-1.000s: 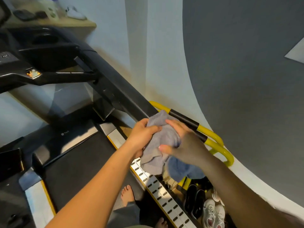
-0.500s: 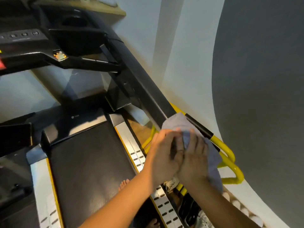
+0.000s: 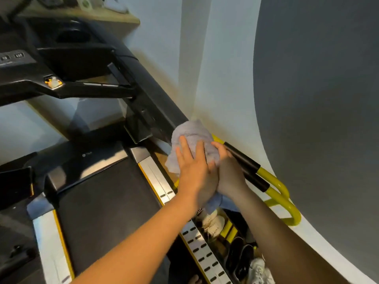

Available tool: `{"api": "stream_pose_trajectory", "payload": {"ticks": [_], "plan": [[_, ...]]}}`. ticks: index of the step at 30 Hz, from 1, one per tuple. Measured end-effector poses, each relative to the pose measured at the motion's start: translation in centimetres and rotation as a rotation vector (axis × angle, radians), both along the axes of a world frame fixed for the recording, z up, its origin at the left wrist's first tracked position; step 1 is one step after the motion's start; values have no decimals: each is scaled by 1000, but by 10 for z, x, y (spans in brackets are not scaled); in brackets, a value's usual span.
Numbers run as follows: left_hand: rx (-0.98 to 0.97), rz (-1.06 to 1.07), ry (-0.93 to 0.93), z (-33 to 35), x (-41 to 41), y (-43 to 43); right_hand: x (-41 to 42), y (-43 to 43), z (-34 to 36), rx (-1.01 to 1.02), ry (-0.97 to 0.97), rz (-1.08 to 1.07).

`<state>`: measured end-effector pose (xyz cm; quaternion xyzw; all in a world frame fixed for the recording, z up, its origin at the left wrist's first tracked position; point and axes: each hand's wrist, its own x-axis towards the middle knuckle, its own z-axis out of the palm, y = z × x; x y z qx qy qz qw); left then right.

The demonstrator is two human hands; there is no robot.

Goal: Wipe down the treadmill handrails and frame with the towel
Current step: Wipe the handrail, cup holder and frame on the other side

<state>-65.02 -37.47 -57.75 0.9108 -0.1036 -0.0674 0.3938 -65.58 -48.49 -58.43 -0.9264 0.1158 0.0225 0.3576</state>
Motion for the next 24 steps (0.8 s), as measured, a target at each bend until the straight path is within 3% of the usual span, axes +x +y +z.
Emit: {"api": "stream_pose_trajectory", "payload": {"ticks": [2, 5, 8, 11, 13, 19, 24], "plan": [[-8, -34, -87, -10, -28, -12, -31, -7, -2, -151, 22, -12], [-402, -58, -8, -23, -66, -16, -91, -13, -3, -481, 144, -11], [-789, 63, 300, -26, -91, -15, -120, -12, -1, -536, 55, 23], [-1042, 254, 698, -41, -74, -7, -101, -12, 4, -415, -20, 146], [-1132, 279, 838, -54, -58, 0, -75, -5, 2, -455, -18, 261], [-1243, 298, 792, -61, -10, 8, -7, 35, 3, -771, -21, 373], [-1298, 297, 690, -63, 41, 27, 55, 59, 7, -792, -145, 435]]}}
